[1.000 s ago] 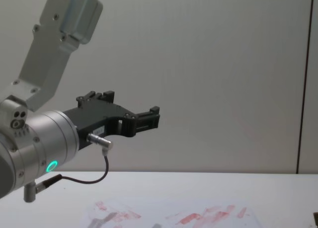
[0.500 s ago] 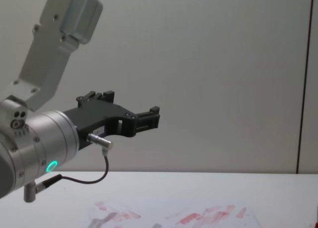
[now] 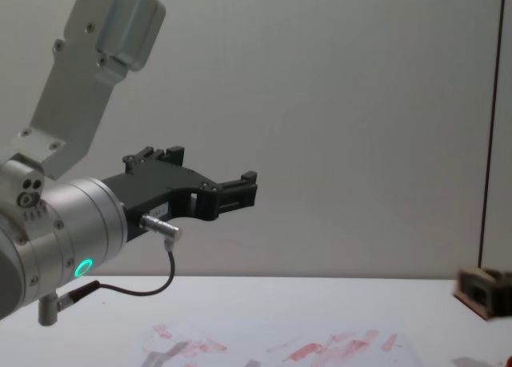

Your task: Use the one hand to pick up the stamp and affix it onto the A4 paper.

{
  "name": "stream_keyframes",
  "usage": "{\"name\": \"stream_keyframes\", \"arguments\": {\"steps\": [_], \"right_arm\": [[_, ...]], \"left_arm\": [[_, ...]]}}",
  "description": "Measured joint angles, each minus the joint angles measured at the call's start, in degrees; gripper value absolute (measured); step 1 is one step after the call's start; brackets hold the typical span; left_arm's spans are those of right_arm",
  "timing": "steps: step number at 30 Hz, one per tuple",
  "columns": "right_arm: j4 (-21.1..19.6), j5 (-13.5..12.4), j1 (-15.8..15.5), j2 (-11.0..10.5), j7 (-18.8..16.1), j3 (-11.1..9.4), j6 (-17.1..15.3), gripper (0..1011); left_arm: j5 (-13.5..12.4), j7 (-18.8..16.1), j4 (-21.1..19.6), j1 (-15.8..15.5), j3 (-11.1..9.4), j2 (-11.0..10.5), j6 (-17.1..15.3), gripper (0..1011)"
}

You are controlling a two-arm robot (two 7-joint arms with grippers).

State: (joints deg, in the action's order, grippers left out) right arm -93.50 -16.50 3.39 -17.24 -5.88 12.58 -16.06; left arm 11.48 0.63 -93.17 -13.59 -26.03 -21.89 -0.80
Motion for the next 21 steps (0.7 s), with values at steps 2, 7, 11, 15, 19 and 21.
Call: {"name": "stream_keyframes", "arguments": {"steps": [2, 7, 11, 15, 19, 21], "right_arm": [[-0.2, -0.4, 0.6, 0.6, -1.2, 0.3, 0.4, 220], [-0.4, -1.0, 1.7, 1.5, -3.7, 0.9, 0.4, 220], [-0.4, -1.1, 2.8, 2.5, -6.5, 1.7, -0.6, 219], [0.2, -0.7, 3.7, 3.2, -9.0, 2.5, -2.3, 220], [1.1, 0.6, 4.7, 3.8, -11.6, 3.4, -4.4, 220], [1.7, 1.5, 5.2, 4.1, -13.0, 4.0, -5.7, 220]], "left_arm": [[0.0, 0.0, 0.0, 0.0, 0.0, 0.0, 0.0, 1002], [0.0, 0.0, 0.0, 0.0, 0.0, 0.0, 0.0, 1003], [0.0, 0.0, 0.0, 0.0, 0.0, 0.0, 0.0, 1003], [0.0, 0.0, 0.0, 0.0, 0.0, 0.0, 0.0, 1002], [0.0, 0.0, 0.0, 0.0, 0.0, 0.0, 0.0, 1003], [0.0, 0.0, 0.0, 0.0, 0.0, 0.0, 0.0, 1002]]}}
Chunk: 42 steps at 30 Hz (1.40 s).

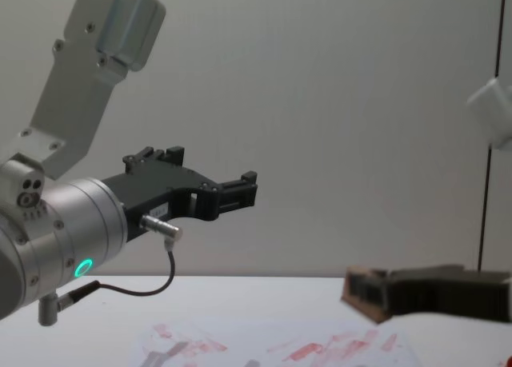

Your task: Use the one hand to pick up the stamp and affix it onto the A4 paper.

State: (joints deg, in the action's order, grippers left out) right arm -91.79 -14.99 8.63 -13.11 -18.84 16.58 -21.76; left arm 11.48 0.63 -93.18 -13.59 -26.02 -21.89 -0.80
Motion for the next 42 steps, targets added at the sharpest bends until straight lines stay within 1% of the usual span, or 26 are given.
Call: {"name": "stream_keyframes", "arguments": {"steps": [1, 5, 7, 8, 11, 18, 25, 33, 38, 42], "right_arm": [[0.4, 0.8, 0.3, 0.2, -1.0, 0.4, -0.8, 220], [1.4, 2.6, 1.0, 0.6, -2.9, 1.2, -2.5, 220], [2.6, 4.6, 1.7, 1.1, -4.6, 2.1, -3.8, 220], [2.6, 4.6, 1.7, 1.1, -4.6, 2.1, -3.8, 220], [4.2, 6.9, 2.4, 1.6, -6.2, 3.2, -5.0, 220], [6.6, 10.0, 3.3, 2.2, -7.8, 4.4, -6.5, 220], [7.8, 11.2, 3.7, 2.4, -8.1, 4.8, -7.0, 220], [8.6, 11.6, 3.7, 2.4, -7.7, 5.1, -7.3, 220], [8.8, 11.1, 3.7, 2.4, -7.2, 5.1, -7.1, 220], [8.9, 9.7, 3.7, 2.6, -6.1, 4.9, -6.3, 219]], "left_arm": [[0.0, 0.0, 0.0, 0.0, 0.0, 0.0, 0.0, 1003], [0.0, 0.0, 0.0, 0.0, 0.0, 0.0, 0.0, 1003], [0.0, 0.0, 0.0, 0.0, 0.0, 0.0, 0.0, 1003], [0.0, 0.0, 0.0, 0.0, 0.0, 0.0, 0.0, 1003], [0.0, 0.0, 0.0, 0.0, 0.0, 0.0, 0.0, 1002], [0.0, 0.0, 0.0, 0.0, 0.0, 0.0, 0.0, 1002], [0.0, 0.0, 0.0, 0.0, 0.0, 0.0, 0.0, 1003], [0.0, 0.0, 0.0, 0.0, 0.0, 0.0, 0.0, 1002], [0.0, 0.0, 0.0, 0.0, 0.0, 0.0, 0.0, 1002], [0.0, 0.0, 0.0, 0.0, 0.0, 0.0, 0.0, 1002]]}}
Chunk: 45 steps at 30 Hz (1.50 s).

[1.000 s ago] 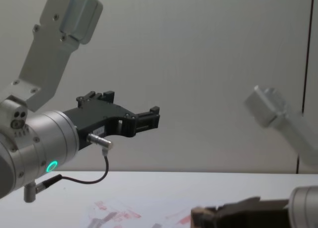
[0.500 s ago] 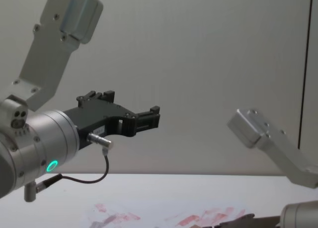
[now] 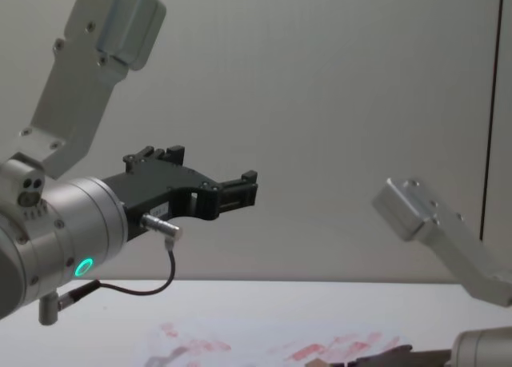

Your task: Use the one hand to pick up the stamp and affix it onto the A4 paper.

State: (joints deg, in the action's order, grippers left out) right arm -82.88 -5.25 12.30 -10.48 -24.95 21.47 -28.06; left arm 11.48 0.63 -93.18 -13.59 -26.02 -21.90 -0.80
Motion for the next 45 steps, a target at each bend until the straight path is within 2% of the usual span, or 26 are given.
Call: {"name": "stream_keyframes", "arguments": {"steps": [5, 11, 15, 22, 26, 35, 45], "right_arm": [[-0.5, -2.0, 0.1, 0.2, 1.4, -0.5, 0.8, 219], [-3.6, -6.1, 0.6, 0.2, 4.0, -2.0, 2.3, 220], [-5.2, -8.0, 0.5, -0.3, 5.5, -3.0, 2.8, 219], [-8.9, -12.0, -1.2, -3.0, 9.1, -5.9, 3.0, 220], [-10.4, -13.2, -2.8, -5.0, 10.7, -7.5, 2.5, 219], [-12.6, -14.5, -7.2, -9.7, 13.7, -10.7, 1.6, 219], [-12.4, -13.8, -8.7, -11.7, 14.9, -11.8, 1.9, 219]], "left_arm": [[0.0, 0.0, 0.0, 0.0, 0.0, 0.0, 0.0, 1002], [0.0, 0.0, 0.0, 0.0, 0.0, 0.0, 0.0, 1003], [0.0, 0.0, 0.0, 0.0, 0.0, 0.0, 0.0, 1003], [0.0, 0.0, 0.0, 0.0, 0.0, 0.0, 0.0, 1002], [0.0, 0.0, 0.0, 0.0, 0.0, 0.0, 0.0, 1003], [0.0, 0.0, 0.0, 0.0, 0.0, 0.0, 0.0, 1003], [0.0, 0.0, 0.0, 0.0, 0.0, 0.0, 0.0, 1002]]}}
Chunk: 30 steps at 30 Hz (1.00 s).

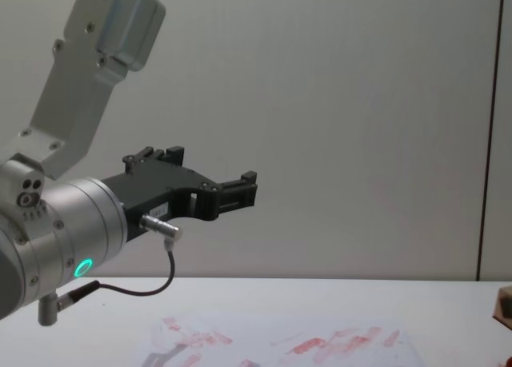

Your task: Use the one hand to pick up the stamp and affix it onto the A4 paper.

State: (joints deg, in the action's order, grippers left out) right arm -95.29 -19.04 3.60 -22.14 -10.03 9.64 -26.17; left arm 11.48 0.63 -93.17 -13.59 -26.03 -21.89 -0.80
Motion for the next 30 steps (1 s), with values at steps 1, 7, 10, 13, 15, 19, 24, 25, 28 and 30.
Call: {"name": "stream_keyframes", "arguments": {"steps": [1, 7, 10, 13, 15, 19, 24, 25, 28, 30], "right_arm": [[0.2, 0.2, 0.0, -0.1, 0.0, 0.0, 0.1, 220], [1.0, 1.2, 0.1, -0.2, 0.0, 0.0, 0.2, 220], [1.5, 1.7, 0.1, -0.2, 0.0, 0.1, 0.1, 219], [1.8, 2.1, 0.1, -0.3, -0.1, 0.1, 0.0, 220], [2.1, 2.5, 0.1, -0.4, -0.1, 0.1, -0.2, 219], [2.5, 2.9, -0.1, -0.6, -0.1, 0.1, -0.2, 219], [2.8, 3.3, -0.3, -0.7, -0.1, 0.1, -0.3, 236], [2.9, 3.3, -0.3, -0.7, -0.1, 0.1, -0.3, 252], [3.0, 3.5, -0.4, -0.7, -0.1, 0.1, -0.3, 350], [3.1, 3.6, -0.4, -0.8, -0.1, 0.1, -0.3, 433]], "left_arm": [[0.0, 0.0, 0.0, 0.0, 0.0, 0.0, 0.0, 1002], [0.0, 0.0, 0.0, 0.0, 0.0, 0.0, 0.0, 1003], [0.0, 0.0, 0.0, 0.0, 0.0, 0.0, 0.0, 1002], [0.0, 0.0, 0.0, 0.0, 0.0, 0.0, 0.0, 1003], [0.0, 0.0, 0.0, 0.0, 0.0, 0.0, 0.0, 1002], [0.0, 0.0, 0.0, 0.0, 0.0, 0.0, 0.0, 1003], [0.0, 0.0, 0.0, 0.0, 0.0, 0.0, 0.0, 1003], [0.0, 0.0, 0.0, 0.0, 0.0, 0.0, 0.0, 1003], [0.0, 0.0, 0.0, 0.0, 0.0, 0.0, 0.0, 1003], [0.0, 0.0, 0.0, 0.0, 0.0, 0.0, 0.0, 1002]]}}
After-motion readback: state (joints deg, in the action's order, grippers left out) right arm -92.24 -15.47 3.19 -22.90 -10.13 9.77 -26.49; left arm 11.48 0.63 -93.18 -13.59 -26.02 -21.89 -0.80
